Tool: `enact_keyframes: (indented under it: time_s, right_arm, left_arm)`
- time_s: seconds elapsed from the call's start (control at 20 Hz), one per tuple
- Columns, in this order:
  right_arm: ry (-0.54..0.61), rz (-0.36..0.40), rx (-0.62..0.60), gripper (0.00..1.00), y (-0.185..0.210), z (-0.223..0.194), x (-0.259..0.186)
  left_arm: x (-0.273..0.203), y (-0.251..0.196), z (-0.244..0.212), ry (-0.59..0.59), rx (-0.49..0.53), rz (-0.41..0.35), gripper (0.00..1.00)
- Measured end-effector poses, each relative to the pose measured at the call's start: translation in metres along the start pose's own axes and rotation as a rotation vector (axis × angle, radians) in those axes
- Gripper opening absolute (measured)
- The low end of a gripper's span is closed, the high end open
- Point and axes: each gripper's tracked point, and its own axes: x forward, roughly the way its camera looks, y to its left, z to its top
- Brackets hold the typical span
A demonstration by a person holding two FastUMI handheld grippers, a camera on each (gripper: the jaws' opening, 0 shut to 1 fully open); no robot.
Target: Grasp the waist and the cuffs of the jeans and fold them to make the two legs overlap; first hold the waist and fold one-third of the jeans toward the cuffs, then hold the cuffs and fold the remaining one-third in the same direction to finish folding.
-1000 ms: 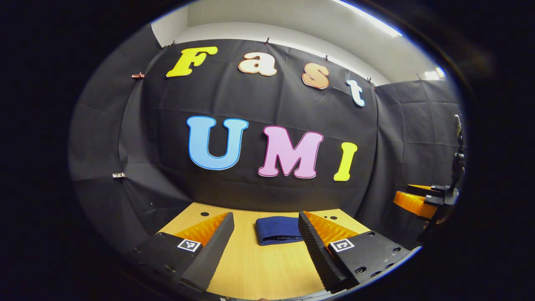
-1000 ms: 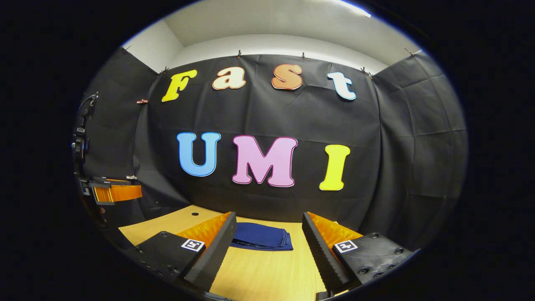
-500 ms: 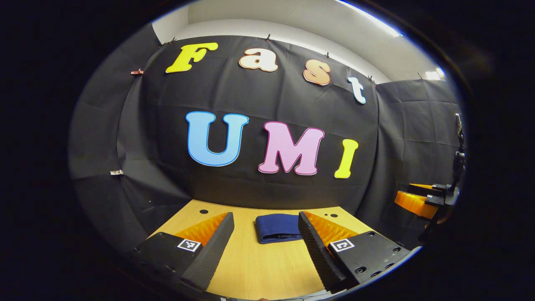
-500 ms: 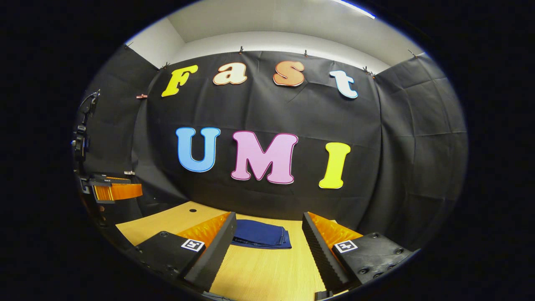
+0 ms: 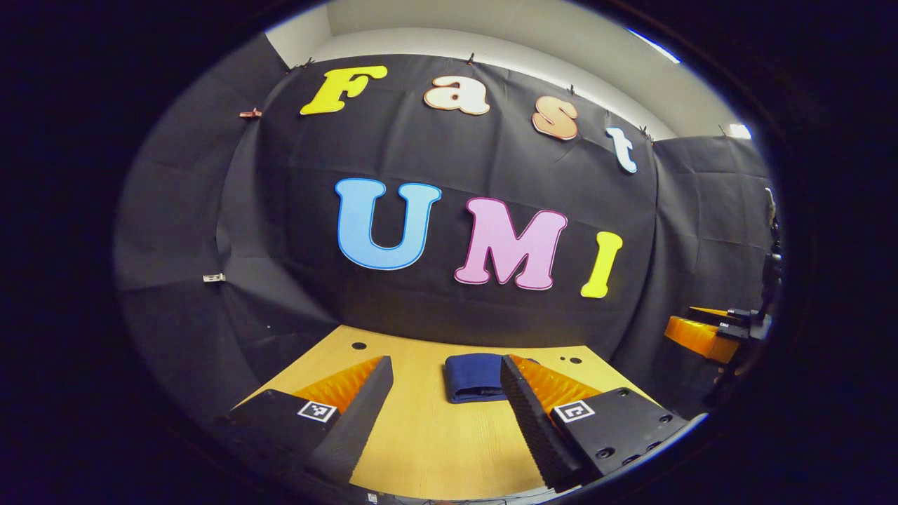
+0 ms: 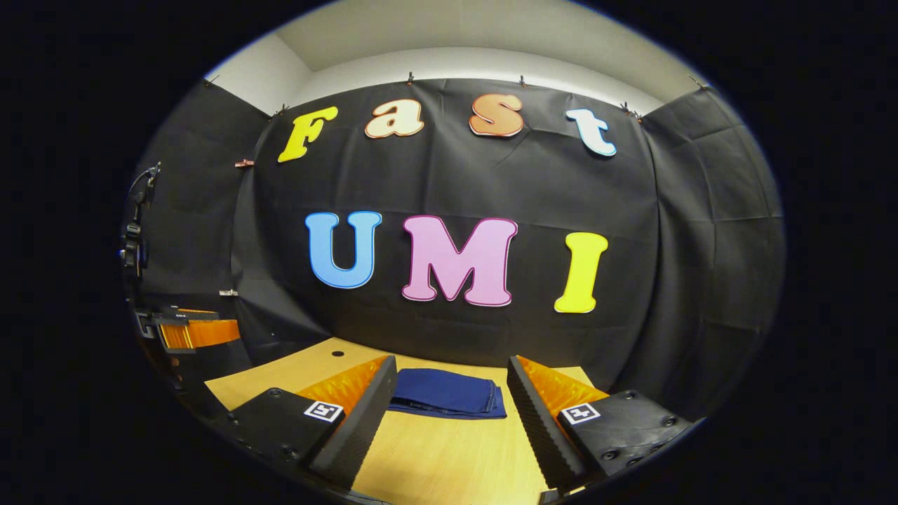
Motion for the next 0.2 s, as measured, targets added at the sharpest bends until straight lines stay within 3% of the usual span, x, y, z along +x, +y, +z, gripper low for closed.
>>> enact_keyframes:
  time_s: [0.2]
  right_arm:
    - [0.023, 0.021, 0.009, 0.96, 0.0055, -0.0071, 0.0047]
  left_arm:
    - [-0.0059, 0.0007, -0.0055, 0.015, 0.024, 0.019, 0.96]
